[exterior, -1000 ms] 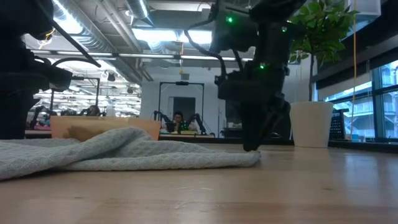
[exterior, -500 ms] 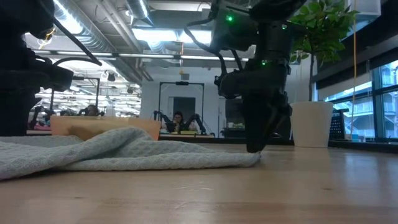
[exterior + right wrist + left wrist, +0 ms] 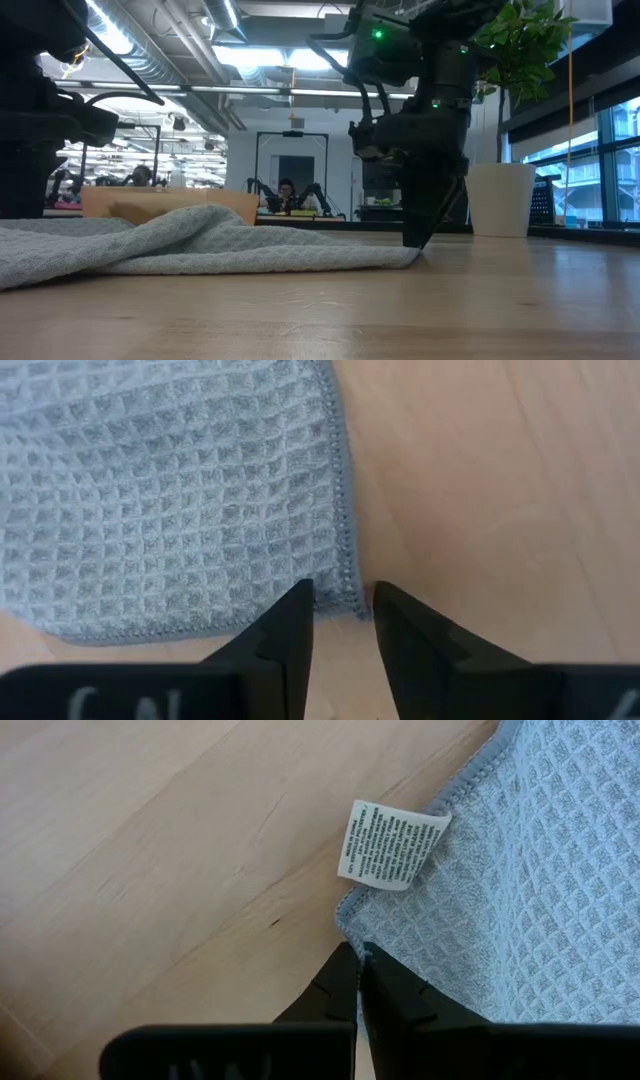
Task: Roll microfiber towels into tight, uniform cylinder then place into a basket
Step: Fold the gray microfiber cloth
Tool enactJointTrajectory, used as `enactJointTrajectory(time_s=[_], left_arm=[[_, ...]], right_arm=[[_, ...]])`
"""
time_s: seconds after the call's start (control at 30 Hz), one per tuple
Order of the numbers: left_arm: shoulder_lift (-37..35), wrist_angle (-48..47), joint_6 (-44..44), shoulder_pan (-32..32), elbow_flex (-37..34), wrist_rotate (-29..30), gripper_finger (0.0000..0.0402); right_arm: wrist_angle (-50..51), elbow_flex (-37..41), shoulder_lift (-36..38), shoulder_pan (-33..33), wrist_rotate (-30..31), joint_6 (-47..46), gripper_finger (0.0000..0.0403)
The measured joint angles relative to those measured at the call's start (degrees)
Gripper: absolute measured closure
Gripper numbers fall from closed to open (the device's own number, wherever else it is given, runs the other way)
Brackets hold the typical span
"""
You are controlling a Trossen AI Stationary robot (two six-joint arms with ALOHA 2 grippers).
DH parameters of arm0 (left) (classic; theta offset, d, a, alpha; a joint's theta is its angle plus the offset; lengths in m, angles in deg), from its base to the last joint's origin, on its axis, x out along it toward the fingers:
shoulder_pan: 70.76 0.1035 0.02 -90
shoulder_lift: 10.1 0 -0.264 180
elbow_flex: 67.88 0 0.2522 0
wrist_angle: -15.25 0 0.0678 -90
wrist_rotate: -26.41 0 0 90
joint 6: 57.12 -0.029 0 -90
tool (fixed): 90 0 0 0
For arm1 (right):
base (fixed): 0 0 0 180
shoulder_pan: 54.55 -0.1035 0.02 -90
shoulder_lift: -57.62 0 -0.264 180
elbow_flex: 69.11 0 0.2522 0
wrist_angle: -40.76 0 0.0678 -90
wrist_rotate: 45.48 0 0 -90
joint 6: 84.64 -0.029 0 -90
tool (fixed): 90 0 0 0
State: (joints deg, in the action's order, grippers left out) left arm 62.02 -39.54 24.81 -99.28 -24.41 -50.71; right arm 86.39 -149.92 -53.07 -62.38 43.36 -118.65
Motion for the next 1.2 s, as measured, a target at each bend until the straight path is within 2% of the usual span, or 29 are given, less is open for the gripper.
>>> enactJointTrajectory(time_s=[0.13,0.33,0.5,0.73,0.87,0.97,1.2], left_arm=[[0.0,0.0,0.0,0.0,0.0,0.0,0.0401],[0.0,0.0,0.0,0.0,0.0,0.1,0.0401],[0.0,0.0,-3.2,0.0,0.0,5.6,0.0401],[0.0,0.0,-9.0,0.0,0.0,14.5,0.0401],[0.0,-0.4,-10.6,0.0,0.9,16.4,0.0401],[-0.2,-2.5,-12.0,0.0,3.7,16.8,0.0401],[-0.2,-6.5,-22.7,0.2,13.7,24.4,0.0401]], right_arm=[[0.1,0.0,-0.1,-0.3,1.4,0.0,0.032],[-0.9,0.0,-0.2,-0.7,5.6,1.3,0.0392],[-2.2,0.0,-0.4,-1.9,10.5,3.6,0.0388],[-2.7,-0.7,-0.8,-3.8,24.0,10.3,0.0397],[0.4,-3.8,-0.8,-4.1,27.0,12.0,0.0399],[3.6,-6.8,-0.7,-4.1,27.5,12.1,0.0399],[11.1,-14.6,-0.6,-4.3,36.2,14.7,0.04]])
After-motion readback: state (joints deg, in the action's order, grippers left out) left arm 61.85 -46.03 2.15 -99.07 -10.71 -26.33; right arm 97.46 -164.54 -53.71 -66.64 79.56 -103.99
